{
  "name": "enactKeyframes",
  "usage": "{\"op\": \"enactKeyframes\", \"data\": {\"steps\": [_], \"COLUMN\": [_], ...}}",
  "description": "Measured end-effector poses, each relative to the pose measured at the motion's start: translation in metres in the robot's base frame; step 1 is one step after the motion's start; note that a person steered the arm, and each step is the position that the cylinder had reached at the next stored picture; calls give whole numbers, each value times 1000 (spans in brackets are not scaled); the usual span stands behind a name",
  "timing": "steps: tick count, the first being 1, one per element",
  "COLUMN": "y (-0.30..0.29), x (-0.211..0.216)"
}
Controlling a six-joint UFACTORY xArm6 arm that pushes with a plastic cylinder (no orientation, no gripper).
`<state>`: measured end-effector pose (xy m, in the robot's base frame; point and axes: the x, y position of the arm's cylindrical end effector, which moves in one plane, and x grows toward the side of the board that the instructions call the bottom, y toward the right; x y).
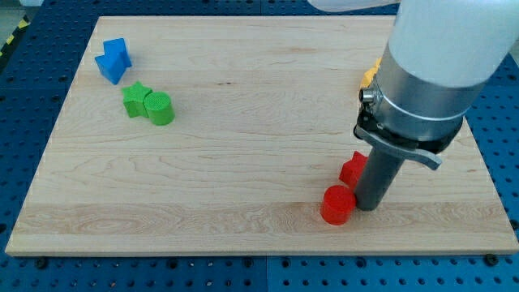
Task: Move red circle towards bottom left
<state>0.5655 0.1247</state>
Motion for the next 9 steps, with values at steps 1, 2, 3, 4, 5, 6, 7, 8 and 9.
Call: {"op": "enactKeyframes", "data": {"steps": [1,2,3,4,5,6,7,8,9], "y": [-7,-15,-15,-16,-16,-19,-25,-35,-48], "x": [0,0,7,10,20,20,20,20,20]}}
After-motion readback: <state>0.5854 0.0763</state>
